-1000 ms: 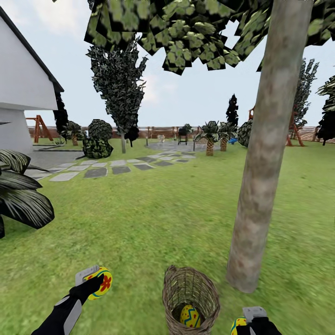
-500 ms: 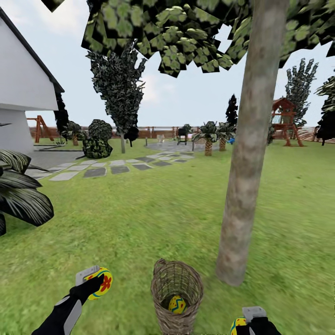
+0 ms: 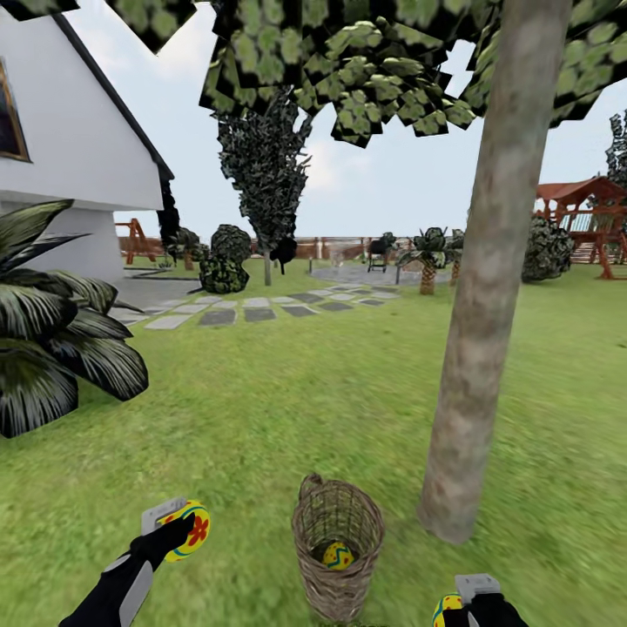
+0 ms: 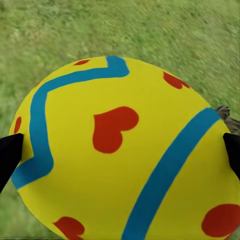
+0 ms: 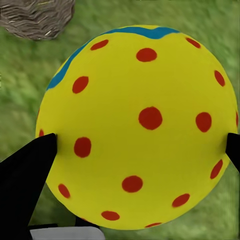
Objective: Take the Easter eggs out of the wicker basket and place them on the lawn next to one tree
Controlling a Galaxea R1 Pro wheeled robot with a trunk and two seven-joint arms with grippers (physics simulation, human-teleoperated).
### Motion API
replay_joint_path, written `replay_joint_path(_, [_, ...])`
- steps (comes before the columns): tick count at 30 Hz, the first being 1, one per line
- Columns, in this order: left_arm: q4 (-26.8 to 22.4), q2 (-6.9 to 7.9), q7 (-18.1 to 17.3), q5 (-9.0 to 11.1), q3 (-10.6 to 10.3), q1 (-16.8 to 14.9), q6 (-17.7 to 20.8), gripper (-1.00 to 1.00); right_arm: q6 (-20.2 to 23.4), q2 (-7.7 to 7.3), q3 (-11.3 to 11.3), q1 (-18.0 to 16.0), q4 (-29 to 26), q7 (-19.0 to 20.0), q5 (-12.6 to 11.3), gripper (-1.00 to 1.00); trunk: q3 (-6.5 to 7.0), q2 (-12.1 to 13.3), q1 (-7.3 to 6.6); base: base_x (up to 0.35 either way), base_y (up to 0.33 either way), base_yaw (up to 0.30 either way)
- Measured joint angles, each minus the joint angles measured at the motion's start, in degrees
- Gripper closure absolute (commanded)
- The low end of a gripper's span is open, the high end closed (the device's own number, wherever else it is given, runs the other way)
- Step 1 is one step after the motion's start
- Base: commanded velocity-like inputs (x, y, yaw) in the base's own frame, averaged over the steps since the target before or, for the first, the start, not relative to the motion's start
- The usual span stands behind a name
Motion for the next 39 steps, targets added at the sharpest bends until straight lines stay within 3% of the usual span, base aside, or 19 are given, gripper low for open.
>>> replay_joint_path(13, [0.04,-0.09,-0.04,0.00,-0.09,0.00,-0.08,1.00,-0.04,0.00,0.10,0.00,0.00,0.01,-0.01,1.00,0.00,0.00,-0.02,-0.047,-0.293,0.292])
replay_joint_path(18, [0.05,-0.09,0.00,0.00,-0.09,0.00,0.00,1.00,-0.07,0.00,0.14,0.00,0.00,0.01,-0.01,1.00,0.72,1.60,-0.90,0.000,-0.297,0.281])
replay_joint_path(39, [2.00,-0.10,0.00,0.00,-0.02,-0.01,-0.08,1.00,0.05,-0.18,-0.10,0.02,-0.03,0.25,-0.09,1.00,0.72,1.60,-0.91,0.031,-0.319,0.009])
